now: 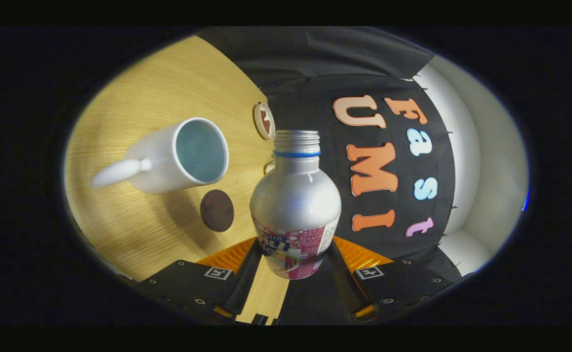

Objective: Take the bottle from table, then pour the juice into the cup, finally place the bottle on the coaster

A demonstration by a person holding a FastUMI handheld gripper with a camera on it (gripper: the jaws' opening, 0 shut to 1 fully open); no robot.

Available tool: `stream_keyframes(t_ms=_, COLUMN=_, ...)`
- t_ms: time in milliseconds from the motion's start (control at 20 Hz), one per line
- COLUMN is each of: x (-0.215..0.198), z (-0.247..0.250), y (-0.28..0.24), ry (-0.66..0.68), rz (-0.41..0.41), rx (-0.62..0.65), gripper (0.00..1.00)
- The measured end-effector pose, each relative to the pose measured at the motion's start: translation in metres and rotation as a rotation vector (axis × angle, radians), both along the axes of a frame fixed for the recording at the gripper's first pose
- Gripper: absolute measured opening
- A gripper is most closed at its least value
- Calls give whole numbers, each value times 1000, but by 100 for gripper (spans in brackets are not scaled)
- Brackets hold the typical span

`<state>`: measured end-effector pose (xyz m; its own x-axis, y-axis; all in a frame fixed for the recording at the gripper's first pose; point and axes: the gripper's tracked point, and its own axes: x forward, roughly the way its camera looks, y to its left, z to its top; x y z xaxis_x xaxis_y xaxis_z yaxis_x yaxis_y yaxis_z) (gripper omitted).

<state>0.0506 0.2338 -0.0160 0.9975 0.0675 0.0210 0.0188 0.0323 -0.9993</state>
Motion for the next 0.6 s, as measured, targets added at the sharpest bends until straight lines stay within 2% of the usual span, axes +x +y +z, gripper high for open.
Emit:
stream_keyframes(t_ms=150, x=-1, z=6, y=0, ry=-30, rz=2, rx=-78, gripper=76)
stream_keyframes(t_ms=600, x=2, z=-5, y=-2, ry=-12, rz=-5, rx=-170, gripper=76)
